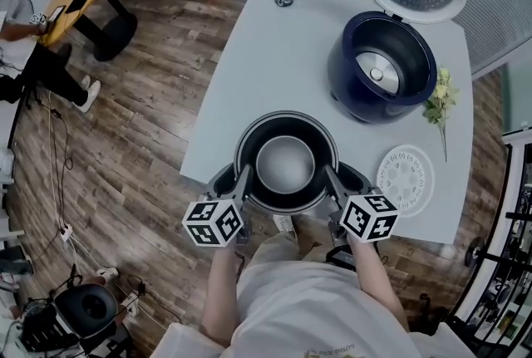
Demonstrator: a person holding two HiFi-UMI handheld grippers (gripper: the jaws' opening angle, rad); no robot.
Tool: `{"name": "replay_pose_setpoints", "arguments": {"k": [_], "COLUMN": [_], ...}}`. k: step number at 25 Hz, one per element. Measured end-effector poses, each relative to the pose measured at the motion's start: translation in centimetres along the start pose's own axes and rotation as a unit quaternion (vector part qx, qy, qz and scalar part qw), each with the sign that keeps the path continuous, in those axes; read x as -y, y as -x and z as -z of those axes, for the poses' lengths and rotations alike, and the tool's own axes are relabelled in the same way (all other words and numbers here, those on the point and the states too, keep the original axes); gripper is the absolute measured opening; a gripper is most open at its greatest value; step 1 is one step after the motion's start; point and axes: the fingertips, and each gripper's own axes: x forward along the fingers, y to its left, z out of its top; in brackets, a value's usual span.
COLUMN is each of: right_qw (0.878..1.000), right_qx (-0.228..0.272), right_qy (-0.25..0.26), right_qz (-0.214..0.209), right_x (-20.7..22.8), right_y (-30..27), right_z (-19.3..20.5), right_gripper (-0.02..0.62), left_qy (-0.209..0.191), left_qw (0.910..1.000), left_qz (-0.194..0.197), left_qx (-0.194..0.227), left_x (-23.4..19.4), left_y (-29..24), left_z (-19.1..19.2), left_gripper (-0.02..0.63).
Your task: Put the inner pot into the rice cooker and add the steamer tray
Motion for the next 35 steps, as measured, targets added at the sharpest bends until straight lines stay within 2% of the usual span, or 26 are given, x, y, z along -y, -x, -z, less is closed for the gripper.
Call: {"name": "replay_pose_setpoints", "arguments": {"k": [15, 22, 35], "right_qw": [0.999, 0.998, 0.99], "right_qx": [0.041, 0.063, 0.133], "right_qy": [0.015, 0.02, 0.033], "right_qz": [-0.003, -0.007, -0.013], "right_x": [-2.1, -2.7, -4.4], "right_y": [0.6, 1.1, 3.8], "right_z": [-2.7, -5.3, -10.7], "right_gripper": [0.1, 0.095, 0.094], "left_qy": [-0.002, -0.004, -0.029], "left_qw": [0.9991, 0.9981, 0.9928], "left_qz": [0.006, 0.014, 0.046], "left_qx": [0.041, 0.06, 0.107], "left_x": [0.3, 1.1, 4.1], "left_y": [1.5, 1.4, 2.0], "left_z": [-3.3, -5.7, -11.6], "left_gripper": [0.097, 0.094, 0.089]}}
